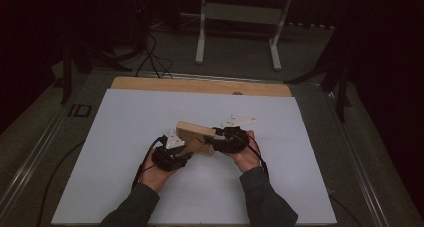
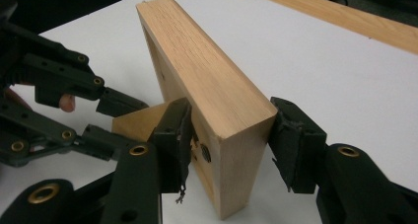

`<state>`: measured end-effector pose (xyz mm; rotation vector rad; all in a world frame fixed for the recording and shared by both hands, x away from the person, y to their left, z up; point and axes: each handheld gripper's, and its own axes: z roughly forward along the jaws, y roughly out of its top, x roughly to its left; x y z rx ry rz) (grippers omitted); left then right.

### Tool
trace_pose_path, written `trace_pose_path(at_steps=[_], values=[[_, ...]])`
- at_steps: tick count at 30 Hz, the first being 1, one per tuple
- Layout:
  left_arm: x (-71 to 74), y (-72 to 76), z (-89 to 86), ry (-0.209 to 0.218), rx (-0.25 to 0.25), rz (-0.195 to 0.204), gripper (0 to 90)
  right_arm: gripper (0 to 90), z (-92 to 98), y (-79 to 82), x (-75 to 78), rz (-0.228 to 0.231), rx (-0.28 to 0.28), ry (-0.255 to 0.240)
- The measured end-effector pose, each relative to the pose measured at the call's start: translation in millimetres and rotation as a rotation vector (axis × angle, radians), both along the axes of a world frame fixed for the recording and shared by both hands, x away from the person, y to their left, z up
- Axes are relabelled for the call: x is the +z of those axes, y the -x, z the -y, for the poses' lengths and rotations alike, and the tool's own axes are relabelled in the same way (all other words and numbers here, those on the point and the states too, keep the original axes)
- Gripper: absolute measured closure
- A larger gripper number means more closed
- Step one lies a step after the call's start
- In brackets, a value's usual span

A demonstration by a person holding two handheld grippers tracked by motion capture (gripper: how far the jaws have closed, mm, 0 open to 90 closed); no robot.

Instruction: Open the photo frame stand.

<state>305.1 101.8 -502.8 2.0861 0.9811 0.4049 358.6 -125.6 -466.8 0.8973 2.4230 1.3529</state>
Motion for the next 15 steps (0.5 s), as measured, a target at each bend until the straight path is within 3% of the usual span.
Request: trace_pose_path(at_steps=[7, 15], values=[[0.4, 2.2, 1.7, -0.031, -0.022, 0.011, 73.5, 50.8, -0.6, -2.0, -6.6, -0.022, 0.014, 0.002], [0.1, 4.6, 4.0, -0.046, -0.038, 0.005, 74.3, 50.0, -2.3, 2.0, -5.6, 0.002, 0.018, 0.03]])
